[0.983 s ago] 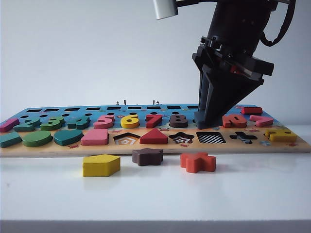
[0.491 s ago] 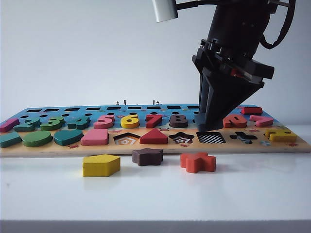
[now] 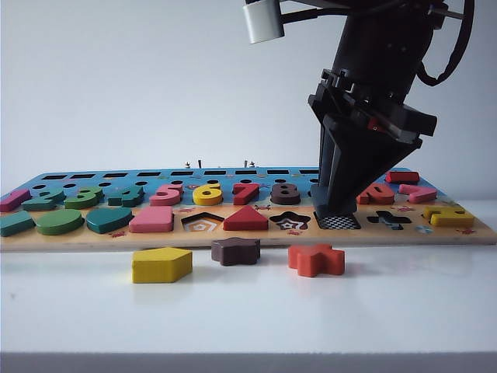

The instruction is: Insert the cube into the slot.

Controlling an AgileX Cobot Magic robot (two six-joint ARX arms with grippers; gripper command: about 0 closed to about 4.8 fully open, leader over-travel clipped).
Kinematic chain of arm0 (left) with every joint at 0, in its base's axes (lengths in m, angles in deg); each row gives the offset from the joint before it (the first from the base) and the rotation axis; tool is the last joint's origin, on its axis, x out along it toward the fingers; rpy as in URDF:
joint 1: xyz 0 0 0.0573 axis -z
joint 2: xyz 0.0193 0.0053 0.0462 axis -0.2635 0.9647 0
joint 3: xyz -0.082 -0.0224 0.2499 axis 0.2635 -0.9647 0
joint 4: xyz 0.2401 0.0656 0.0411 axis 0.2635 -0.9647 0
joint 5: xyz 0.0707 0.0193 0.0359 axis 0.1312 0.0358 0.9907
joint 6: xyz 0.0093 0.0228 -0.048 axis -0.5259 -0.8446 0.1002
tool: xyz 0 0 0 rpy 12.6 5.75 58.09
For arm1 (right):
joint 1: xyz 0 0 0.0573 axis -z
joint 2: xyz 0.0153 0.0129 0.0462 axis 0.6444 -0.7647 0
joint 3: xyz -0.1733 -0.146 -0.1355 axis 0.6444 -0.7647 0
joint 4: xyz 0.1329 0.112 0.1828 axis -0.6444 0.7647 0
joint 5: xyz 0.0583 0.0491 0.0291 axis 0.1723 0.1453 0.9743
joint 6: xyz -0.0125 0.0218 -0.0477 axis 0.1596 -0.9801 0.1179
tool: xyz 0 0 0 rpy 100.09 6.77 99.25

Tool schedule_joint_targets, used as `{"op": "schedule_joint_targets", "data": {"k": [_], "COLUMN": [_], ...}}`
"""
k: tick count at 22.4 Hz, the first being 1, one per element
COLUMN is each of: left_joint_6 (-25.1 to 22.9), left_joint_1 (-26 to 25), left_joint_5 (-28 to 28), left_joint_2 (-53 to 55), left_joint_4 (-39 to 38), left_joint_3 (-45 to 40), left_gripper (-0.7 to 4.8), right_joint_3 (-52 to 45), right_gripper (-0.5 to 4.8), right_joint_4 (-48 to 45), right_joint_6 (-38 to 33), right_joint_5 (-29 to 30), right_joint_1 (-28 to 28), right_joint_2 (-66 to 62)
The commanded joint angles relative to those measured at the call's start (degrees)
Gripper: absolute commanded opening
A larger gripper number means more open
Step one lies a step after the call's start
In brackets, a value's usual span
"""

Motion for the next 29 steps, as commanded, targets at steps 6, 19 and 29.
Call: {"op": "schedule_joint_targets", "data": {"k": [6, 19, 29], "left_joint_6": [0.11, 0.11, 0.11], "left_joint_1": [-0.04, -0.04, -0.04], "left_joint_5": [-0.35, -0.35, -0.35], "left_joint_2": [-0.02, -0.04, -0.02], "left_joint_4": [0.85, 0.85, 0.85], "left_joint_3": [0.37, 0.37, 0.37], "left_gripper": [0.17, 0.17, 0.17], "right_joint_3": [-1.53, -1.62, -1.62], "right_gripper": [0.89, 0.89, 0.89], "right_joint_4": [-1.2, -2.69, -2.45], "right_joint_6": [-0.83, -0.98, -1.92], "right_joint_5": [0.07, 0.04, 0.02], "right_joint_1": [-0.07, -0.04, -0.04], "right_joint_2": [0.02, -0.17, -0.17]}}
